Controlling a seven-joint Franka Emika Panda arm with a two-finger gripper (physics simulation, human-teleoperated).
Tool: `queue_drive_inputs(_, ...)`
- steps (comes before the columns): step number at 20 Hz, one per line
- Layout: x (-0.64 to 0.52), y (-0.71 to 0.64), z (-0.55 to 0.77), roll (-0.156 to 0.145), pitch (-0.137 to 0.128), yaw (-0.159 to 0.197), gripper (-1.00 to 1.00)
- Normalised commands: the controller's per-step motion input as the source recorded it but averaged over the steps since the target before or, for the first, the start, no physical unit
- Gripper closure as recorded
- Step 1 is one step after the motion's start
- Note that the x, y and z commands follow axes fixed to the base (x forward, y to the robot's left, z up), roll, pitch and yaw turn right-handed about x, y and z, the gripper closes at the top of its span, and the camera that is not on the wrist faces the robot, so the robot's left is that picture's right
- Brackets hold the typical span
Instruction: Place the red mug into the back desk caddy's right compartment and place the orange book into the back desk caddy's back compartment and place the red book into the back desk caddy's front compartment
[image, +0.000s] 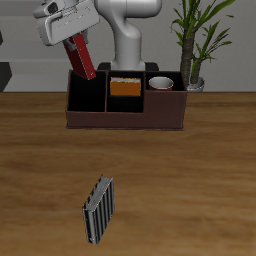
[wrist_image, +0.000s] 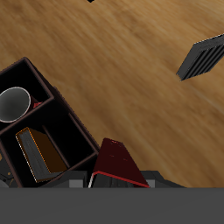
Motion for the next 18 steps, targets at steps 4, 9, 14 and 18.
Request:
queue_drive_inputs(4, 0.07, 0.11, 0.05, 0.028, -0.011, 0.105, 1.00)
queue_drive_inputs(9, 0.12, 0.12, 0.10, 0.033, -0.021, 0.180, 1.00)
queue_drive_inputs(14, 0.05, 0.06, -0.04, 0.003, 0.008, 0.168, 1.00)
queue_drive_inputs(18, 0.00, 0.05, 0.01, -0.044, 0.013, 0.103, 1.00)
